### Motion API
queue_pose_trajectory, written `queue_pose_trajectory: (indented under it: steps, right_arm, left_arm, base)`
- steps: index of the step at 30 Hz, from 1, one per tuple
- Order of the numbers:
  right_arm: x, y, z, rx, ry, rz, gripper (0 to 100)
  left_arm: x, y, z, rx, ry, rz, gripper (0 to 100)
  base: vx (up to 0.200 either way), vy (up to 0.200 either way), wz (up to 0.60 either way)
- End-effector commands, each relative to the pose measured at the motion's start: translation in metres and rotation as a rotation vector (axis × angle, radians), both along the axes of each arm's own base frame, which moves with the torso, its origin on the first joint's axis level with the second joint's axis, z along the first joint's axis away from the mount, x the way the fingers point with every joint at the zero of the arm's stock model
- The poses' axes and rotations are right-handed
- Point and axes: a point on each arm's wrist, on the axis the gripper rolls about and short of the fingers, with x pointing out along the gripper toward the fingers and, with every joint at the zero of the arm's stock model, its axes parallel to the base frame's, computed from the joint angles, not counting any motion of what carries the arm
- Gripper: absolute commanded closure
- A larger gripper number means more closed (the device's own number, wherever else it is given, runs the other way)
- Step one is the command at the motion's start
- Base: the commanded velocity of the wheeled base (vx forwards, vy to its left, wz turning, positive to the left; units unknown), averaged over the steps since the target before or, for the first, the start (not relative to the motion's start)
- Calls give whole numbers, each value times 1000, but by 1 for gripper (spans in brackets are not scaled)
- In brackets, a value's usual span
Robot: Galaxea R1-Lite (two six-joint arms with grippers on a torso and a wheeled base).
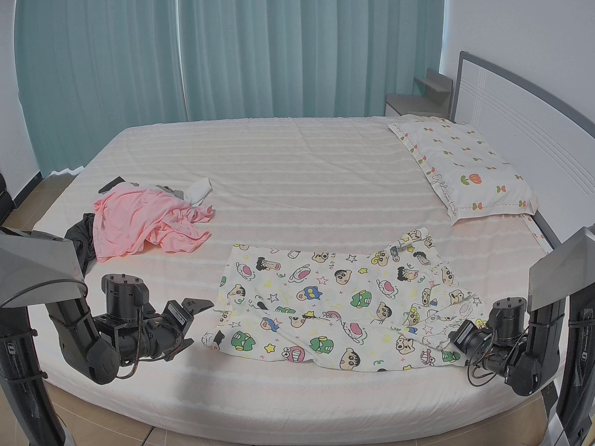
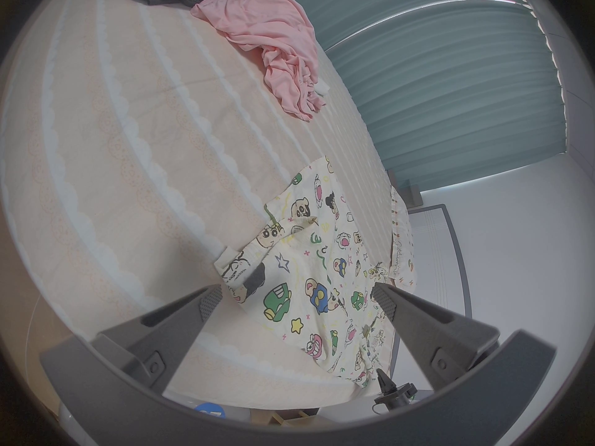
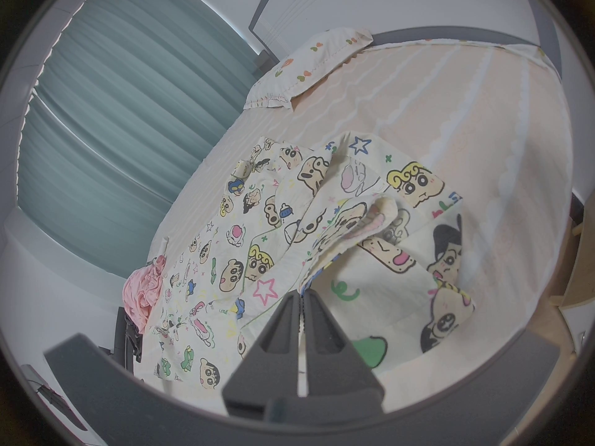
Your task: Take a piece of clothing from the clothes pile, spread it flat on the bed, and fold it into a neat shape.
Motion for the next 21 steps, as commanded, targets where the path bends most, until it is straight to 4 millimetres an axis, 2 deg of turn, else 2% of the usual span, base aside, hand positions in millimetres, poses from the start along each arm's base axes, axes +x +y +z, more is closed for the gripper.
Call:
queue_pose_trajectory:
  steps: [1, 11, 21]
  right_arm:
    - [-5, 8, 14, -2, -55, 20, 100]
    - [-19, 30, 19, -80, -72, 24, 100]
    - [-30, 39, 22, -190, -88, 35, 100]
  left_arm:
    - [0, 0, 0, 0, 1, 0, 0]
    - [0, 0, 0, 0, 1, 0, 0]
    - [0, 0, 0, 0, 1, 0, 0]
  base:
    - [0, 0, 0]
    - [0, 0, 0]
    - [0, 0, 0]
